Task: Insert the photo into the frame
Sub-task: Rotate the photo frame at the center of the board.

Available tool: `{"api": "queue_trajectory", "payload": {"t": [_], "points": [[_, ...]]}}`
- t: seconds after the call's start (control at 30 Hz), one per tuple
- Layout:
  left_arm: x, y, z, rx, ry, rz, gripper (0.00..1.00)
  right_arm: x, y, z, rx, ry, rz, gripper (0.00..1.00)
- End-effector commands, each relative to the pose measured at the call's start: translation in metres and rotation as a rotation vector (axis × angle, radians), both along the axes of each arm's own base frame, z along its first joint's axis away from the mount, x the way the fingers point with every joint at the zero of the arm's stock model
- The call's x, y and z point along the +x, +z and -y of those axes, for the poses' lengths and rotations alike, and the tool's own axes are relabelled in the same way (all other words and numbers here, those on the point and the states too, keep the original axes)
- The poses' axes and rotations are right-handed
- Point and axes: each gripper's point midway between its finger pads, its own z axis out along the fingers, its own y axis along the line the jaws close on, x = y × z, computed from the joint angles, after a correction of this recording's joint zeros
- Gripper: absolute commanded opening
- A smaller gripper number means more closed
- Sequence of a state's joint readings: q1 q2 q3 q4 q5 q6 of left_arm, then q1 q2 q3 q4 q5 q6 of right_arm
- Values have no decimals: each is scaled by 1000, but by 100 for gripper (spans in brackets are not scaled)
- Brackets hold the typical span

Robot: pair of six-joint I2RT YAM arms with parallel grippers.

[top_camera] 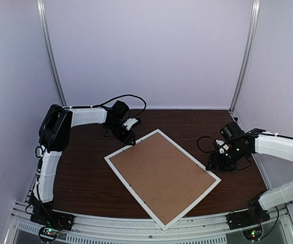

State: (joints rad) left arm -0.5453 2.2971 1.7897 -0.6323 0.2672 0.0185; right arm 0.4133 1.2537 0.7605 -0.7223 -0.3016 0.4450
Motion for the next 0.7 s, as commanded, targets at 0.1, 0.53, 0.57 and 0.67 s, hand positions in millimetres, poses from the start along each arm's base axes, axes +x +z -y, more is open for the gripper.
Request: {"api": "queue_trajectory", "payload": {"t": [0.1, 0.53, 0.57, 0.67], "points": [[-12, -20, -8, 33, -7, -53, 31, -2, 0, 9, -21, -31, 16, 66], [-25, -41, -41, 96, 211, -64, 7, -4, -7, 12, -10, -98, 12, 69], [-26, -42, -45, 101, 238, -61, 5, -4, -7, 13, -11, -105, 16, 69], [-28, -45, -56, 117, 307, -52, 2, -2, -5, 12, -8, -113, 21, 70]]}}
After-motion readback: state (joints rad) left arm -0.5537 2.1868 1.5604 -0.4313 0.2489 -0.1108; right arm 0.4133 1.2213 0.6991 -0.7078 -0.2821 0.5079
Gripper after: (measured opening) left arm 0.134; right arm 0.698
